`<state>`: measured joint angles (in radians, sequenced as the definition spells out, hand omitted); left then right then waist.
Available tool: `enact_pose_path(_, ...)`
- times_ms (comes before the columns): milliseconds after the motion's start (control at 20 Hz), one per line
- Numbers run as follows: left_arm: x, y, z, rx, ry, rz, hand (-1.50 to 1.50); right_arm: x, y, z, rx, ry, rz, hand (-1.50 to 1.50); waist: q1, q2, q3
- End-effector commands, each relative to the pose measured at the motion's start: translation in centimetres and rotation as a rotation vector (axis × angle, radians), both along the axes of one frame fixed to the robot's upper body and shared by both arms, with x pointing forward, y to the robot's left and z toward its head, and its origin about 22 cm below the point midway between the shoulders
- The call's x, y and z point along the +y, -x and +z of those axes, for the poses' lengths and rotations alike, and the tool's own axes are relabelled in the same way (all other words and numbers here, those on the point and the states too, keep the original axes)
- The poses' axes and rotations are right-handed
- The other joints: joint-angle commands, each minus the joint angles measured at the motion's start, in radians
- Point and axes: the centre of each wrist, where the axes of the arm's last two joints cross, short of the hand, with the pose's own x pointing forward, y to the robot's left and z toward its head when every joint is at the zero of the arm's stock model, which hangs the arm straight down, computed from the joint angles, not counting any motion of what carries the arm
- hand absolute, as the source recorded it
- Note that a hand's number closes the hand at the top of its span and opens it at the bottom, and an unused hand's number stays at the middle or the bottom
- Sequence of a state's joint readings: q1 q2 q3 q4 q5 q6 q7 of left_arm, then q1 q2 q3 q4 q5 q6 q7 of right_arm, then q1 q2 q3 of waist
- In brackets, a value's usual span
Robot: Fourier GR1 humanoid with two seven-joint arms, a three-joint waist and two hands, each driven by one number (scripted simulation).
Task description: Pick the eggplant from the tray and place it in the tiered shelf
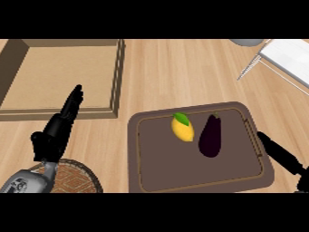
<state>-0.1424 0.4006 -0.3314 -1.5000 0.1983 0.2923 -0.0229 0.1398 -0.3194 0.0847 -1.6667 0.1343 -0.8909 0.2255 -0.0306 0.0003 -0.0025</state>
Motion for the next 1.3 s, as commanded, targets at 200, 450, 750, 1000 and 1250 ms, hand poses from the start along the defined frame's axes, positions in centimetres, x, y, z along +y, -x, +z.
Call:
enact_pose_path(200,-1.4,-0.1,-0.6,0.01,-0.003,-0.042,0.0,2.0,0.9,4.5,0.265,0.07,0.153,-1.5,0.031,-0.002,-0.003)
enact_pose_path(450,-2.1,-1.6,-1.1,0.018,0.0,-0.035,0.0,1.9,-3.7,10.5,0.443,0.104,0.181,-1.5,0.041,0.003,-0.003)
enact_pose_path(750,-1.4,-1.6,-0.1,0.028,0.007,-0.064,0.0,4.8,-4.6,12.6,0.78,0.202,0.315,-1.5,0.064,0.002,-0.005)
enact_pose_path(1000,-1.8,-1.3,-0.9,0.014,-0.014,-0.073,0.0,6.9,-5.8,13.3,0.939,0.259,0.308,-1.5,0.063,0.002,-0.004)
enact_pose_path(1250,-2.0,-2.9,1.2,0.025,-0.013,-0.062,0.0,8.4,-8.3,15.0,0.95,0.248,0.352,-1.5,0.051,-0.001,-0.002)
